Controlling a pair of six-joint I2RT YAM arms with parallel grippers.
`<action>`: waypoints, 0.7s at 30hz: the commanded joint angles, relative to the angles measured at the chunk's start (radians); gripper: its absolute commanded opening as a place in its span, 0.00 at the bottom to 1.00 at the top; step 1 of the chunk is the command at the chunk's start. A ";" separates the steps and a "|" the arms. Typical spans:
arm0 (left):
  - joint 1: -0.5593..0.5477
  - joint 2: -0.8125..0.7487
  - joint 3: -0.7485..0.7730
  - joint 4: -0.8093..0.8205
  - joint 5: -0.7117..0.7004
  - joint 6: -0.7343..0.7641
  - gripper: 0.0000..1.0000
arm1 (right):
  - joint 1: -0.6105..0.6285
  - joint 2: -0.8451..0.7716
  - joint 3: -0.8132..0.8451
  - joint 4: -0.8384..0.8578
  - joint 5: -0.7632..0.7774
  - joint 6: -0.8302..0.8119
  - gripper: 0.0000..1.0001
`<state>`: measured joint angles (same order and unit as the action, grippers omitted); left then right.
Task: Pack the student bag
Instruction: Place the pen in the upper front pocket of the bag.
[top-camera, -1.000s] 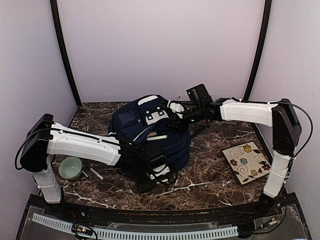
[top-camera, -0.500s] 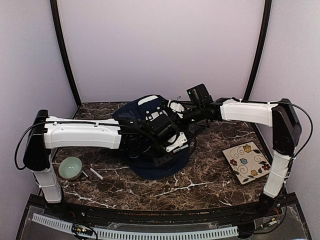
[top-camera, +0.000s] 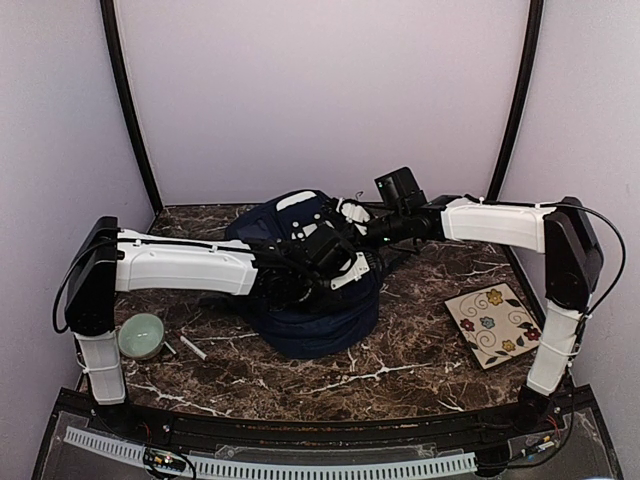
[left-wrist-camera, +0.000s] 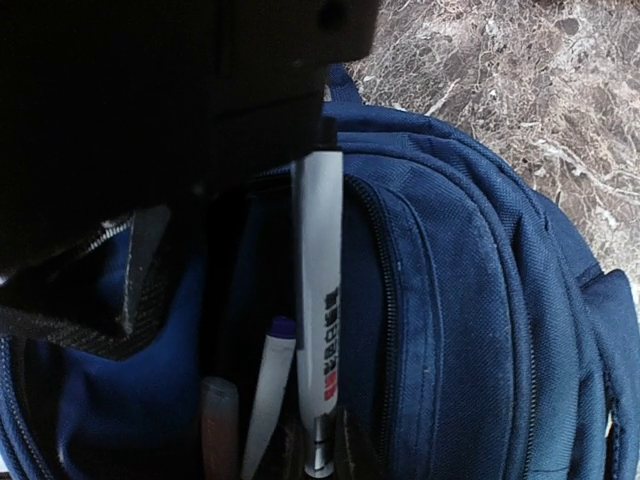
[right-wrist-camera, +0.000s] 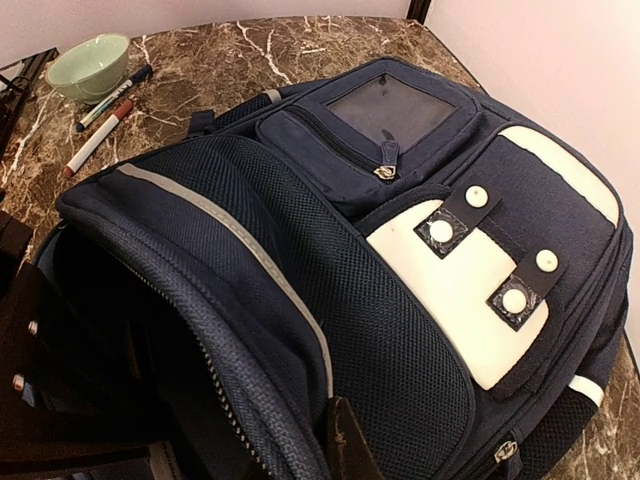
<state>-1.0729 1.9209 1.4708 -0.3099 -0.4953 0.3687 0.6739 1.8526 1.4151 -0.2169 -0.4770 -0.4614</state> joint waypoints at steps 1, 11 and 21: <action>0.042 0.008 -0.021 -0.005 -0.060 0.044 0.00 | 0.009 -0.044 0.001 0.019 -0.081 0.047 0.00; 0.027 -0.049 -0.098 -0.026 0.020 0.101 0.01 | 0.006 -0.042 0.004 0.024 -0.086 0.059 0.00; 0.018 -0.038 -0.115 0.012 -0.080 0.141 0.00 | 0.004 -0.043 0.005 0.025 -0.089 0.066 0.00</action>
<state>-1.0679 1.8923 1.3453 -0.2817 -0.5201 0.4973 0.6735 1.8526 1.4151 -0.2173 -0.4923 -0.4435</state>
